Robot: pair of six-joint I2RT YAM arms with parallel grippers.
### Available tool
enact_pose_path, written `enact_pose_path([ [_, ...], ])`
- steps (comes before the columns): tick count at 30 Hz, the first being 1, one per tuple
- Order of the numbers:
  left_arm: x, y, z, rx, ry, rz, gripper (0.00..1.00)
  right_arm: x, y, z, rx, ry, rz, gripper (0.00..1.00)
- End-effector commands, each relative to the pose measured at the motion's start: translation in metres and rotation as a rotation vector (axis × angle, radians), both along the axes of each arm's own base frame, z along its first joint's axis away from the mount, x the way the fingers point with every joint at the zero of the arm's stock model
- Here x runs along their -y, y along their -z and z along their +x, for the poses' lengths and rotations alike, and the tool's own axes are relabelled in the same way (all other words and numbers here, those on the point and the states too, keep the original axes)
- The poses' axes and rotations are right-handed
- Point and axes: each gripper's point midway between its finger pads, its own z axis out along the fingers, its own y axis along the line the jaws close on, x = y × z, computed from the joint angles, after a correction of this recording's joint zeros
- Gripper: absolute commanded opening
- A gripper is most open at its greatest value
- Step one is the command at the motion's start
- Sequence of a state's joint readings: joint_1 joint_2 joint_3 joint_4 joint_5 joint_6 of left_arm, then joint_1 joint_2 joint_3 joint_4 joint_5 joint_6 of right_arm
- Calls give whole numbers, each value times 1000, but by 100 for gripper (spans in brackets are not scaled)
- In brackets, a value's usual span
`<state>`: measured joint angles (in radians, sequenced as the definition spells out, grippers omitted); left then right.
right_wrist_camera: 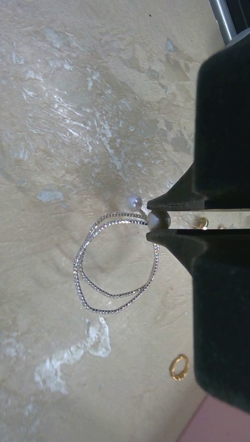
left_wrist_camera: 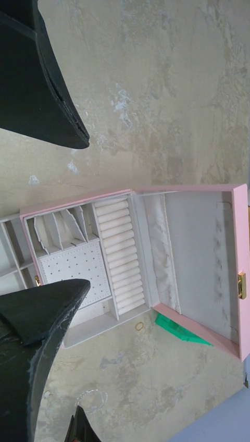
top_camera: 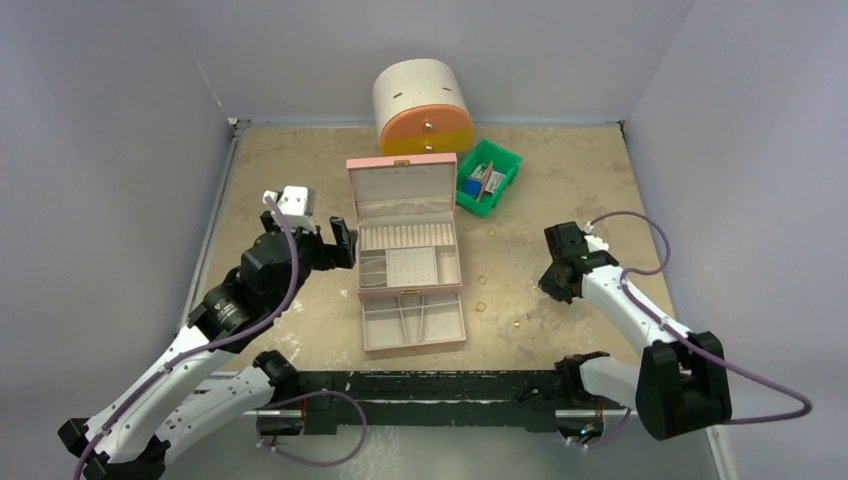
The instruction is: Organize the mixed jewelry
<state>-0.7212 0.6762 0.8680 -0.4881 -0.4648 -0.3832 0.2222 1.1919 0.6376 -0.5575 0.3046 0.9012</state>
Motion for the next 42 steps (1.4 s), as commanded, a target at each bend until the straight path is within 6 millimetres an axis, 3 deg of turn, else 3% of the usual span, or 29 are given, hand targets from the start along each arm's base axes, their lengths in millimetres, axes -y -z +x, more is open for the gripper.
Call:
enact_pose_path([
  [1, 0, -14, 2, 37, -10, -26, 95, -3, -33, 12, 89, -101, -5, 0],
  [5, -1, -14, 2, 39, -13, -26, 95, -21, -60, 19, 183, -234, 63, 0],
  [11, -3, -15, 1, 43, -16, -28, 95, -65, -102, 18, 312, -455, 239, 0],
  [16, -3, -17, 1, 46, -15, -31, 95, -100, -115, 4, 305, -629, 295, 0],
  [22, -4, -18, 0, 50, -15, -35, 95, -161, -124, -27, 290, -902, 400, 0],
  [26, -4, -18, 0, 49, -16, -34, 95, -198, -112, -55, 211, -1079, 406, 0],
  [30, -4, -18, 0, 50, -16, -34, 95, -218, -90, -71, 118, -1174, 311, 0],
  [35, -5, -17, 0, 48, -19, -31, 95, -237, -76, -73, 95, -1219, 258, 0],
  [42, -4, -17, 0, 49, -20, -31, 95, -237, -61, -66, 66, -1203, 184, 0],
])
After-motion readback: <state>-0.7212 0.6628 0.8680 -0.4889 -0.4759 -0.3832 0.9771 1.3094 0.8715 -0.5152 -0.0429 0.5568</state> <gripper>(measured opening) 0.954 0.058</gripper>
